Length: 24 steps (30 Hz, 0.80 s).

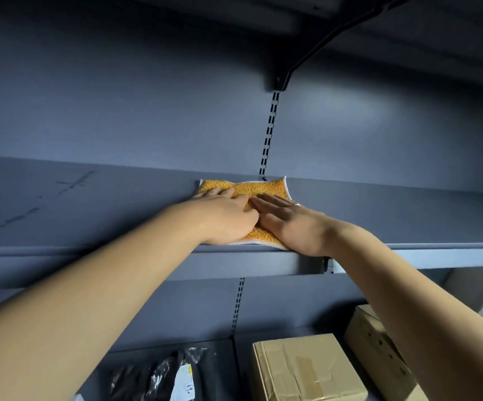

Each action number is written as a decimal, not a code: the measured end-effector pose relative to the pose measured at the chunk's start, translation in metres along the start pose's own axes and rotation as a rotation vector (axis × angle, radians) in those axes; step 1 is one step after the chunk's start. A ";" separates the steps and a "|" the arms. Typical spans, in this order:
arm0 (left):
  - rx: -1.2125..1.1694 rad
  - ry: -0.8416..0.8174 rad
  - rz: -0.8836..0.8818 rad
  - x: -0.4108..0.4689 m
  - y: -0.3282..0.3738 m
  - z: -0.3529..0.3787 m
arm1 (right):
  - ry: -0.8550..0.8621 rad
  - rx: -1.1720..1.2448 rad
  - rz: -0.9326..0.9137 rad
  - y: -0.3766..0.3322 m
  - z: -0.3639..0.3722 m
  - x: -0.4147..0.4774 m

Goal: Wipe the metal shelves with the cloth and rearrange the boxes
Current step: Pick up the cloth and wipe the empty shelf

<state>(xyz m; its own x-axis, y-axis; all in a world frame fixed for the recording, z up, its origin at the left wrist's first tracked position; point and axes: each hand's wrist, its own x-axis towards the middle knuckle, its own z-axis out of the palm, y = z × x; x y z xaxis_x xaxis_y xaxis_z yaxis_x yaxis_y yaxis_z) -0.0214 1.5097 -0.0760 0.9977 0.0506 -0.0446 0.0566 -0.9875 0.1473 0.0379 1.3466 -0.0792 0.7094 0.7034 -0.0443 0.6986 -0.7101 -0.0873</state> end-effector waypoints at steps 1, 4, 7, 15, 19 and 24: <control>-0.004 0.001 -0.004 -0.001 0.000 0.000 | -0.009 -0.032 -0.017 0.001 0.001 0.001; -0.017 0.016 -0.005 -0.003 0.004 -0.001 | -0.015 -0.070 -0.049 0.004 0.001 0.002; -0.027 0.013 -0.011 -0.005 0.005 -0.001 | -0.013 -0.070 -0.044 0.005 0.003 0.004; 0.003 -0.033 -0.058 -0.003 0.007 -0.003 | -0.060 -0.030 -0.054 0.016 0.003 0.009; 0.001 -0.087 -0.088 0.002 0.005 -0.012 | -0.116 -0.067 -0.084 0.023 -0.008 0.018; 0.008 -0.064 -0.100 0.017 -0.003 -0.006 | -0.101 -0.038 -0.105 0.025 -0.003 0.029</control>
<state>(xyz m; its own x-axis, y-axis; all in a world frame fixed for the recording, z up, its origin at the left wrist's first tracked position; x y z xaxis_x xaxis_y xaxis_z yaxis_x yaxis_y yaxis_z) -0.0041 1.5143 -0.0717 0.9827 0.1393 -0.1219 0.1551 -0.9792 0.1306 0.0764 1.3490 -0.0802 0.6209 0.7719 -0.1367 0.7727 -0.6320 -0.0592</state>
